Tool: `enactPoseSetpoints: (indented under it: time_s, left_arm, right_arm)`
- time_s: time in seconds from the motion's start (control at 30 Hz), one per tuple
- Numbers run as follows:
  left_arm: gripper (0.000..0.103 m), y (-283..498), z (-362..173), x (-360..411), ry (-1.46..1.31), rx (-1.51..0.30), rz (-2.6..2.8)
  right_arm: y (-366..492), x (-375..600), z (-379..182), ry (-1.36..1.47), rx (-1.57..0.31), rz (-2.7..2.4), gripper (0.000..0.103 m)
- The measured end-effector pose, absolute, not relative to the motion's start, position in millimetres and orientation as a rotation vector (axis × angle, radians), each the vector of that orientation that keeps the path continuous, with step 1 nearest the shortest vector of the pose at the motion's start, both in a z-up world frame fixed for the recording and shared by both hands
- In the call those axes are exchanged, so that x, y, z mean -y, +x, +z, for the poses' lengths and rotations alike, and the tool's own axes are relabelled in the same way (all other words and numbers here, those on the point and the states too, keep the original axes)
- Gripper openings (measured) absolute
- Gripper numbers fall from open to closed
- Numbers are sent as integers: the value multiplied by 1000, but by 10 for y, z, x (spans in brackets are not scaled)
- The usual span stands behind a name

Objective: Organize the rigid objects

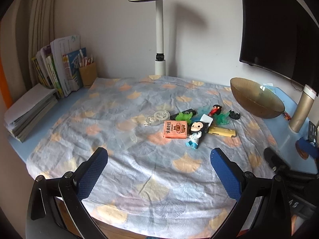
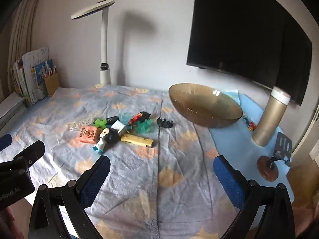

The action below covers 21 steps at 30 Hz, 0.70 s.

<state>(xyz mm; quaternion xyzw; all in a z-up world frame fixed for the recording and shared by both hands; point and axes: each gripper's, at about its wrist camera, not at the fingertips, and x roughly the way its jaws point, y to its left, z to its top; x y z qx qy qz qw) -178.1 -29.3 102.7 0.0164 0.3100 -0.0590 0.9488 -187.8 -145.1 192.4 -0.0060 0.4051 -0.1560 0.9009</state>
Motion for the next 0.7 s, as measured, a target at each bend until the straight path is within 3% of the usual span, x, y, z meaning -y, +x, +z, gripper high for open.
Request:
enactPoseSetpoints:
  time_s: [0.2, 0.7]
  left_arm:
    - [102, -1848, 1079, 282, 27, -635, -151]
    - [102, -1830, 1098, 256, 33, -643, -139]
  right_arm:
    - [-1854, 1466, 1691, 62, -946, -276, 103]
    - [-1899, 1484, 1779, 70, -931, -281, 103]
